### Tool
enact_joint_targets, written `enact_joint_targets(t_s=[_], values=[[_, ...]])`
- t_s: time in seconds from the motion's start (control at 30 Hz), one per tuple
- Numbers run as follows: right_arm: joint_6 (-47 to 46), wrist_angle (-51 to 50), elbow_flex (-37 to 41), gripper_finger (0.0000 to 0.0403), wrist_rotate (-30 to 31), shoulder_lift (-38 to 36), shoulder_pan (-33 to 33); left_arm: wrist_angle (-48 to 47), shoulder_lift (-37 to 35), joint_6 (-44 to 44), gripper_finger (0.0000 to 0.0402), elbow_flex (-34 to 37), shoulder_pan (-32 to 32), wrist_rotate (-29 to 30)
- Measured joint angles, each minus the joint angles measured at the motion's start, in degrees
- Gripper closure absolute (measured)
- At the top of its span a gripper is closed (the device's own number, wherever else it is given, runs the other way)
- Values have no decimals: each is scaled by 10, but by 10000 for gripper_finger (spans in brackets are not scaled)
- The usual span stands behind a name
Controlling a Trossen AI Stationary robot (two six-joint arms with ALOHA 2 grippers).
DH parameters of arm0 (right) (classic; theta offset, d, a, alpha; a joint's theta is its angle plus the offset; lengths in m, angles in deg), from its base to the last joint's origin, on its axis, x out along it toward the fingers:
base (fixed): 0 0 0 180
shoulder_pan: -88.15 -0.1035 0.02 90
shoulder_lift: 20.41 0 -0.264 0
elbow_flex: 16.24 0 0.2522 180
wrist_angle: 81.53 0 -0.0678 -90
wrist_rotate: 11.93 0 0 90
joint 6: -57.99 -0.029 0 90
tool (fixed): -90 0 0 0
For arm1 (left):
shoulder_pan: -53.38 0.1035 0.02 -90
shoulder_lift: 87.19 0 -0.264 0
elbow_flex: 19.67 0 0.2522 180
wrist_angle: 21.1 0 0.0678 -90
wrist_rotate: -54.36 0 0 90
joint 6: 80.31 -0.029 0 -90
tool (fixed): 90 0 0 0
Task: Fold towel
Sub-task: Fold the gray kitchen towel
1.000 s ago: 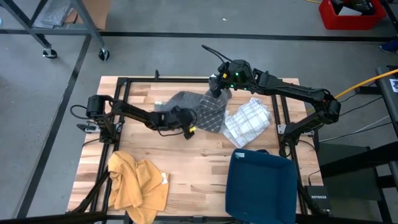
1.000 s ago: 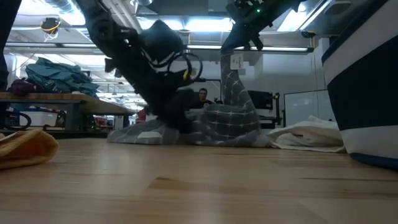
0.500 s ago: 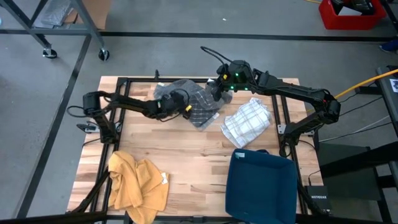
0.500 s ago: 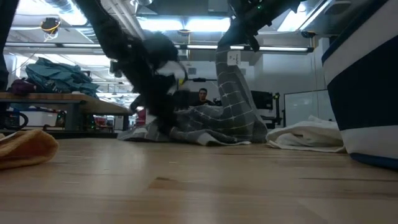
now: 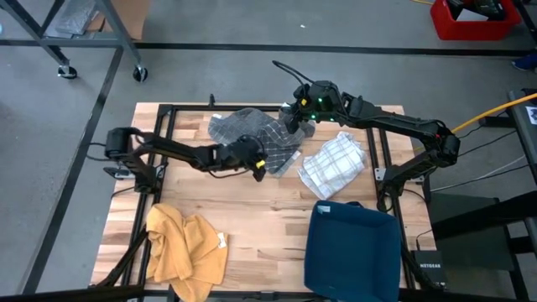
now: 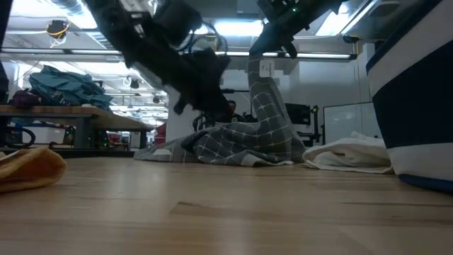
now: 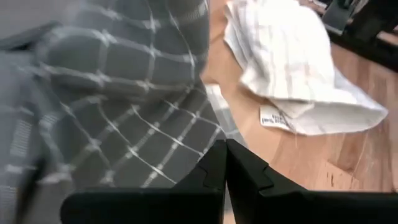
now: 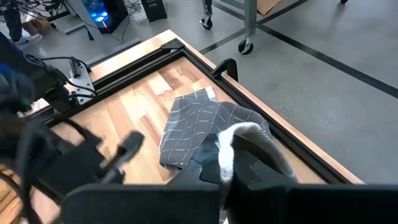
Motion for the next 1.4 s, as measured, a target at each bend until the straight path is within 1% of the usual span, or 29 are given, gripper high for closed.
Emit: enact_joint_targets(t_s=[0.13, 0.3, 0.43, 0.67, 0.87, 0.97, 1.07, 1.2, 1.3, 1.4], values=[[0, 0, 0, 402, 0, 0, 0, 66, 56, 7, 401, 0, -6, 0], [0, 0, 0, 402, 0, 0, 0, 155, 105, 32, 401, 0, -7, 0], [0, 0, 0, 402, 0, 0, 0, 162, 139, 52, 401, -18, -12, -4], [0, 0, 0, 402, 0, 0, 0, 156, 189, 54, 401, -49, -27, -5], [0, 0, 0, 402, 0, 0, 1, 73, 195, 57, 400, -56, -43, -2], [2, 0, 0, 402, 8, 0, 1, 40, 193, 62, 400, -56, -53, -11], [18, 0, 0, 402, 32, 0, 1, 27, 191, 48, 400, -56, -66, -54], [36, -1, 0, 402, 84, 0, 1, -8, 173, -4, 400, -56, -82, -146], [54, -1, 0, 402, 123, 0, 1, -78, 141, -55, 400, -55, -90, -197], [66, -2, 0, 402, 146, 0, 1, -180, 99, -118, 400, -53, -94, -213]])
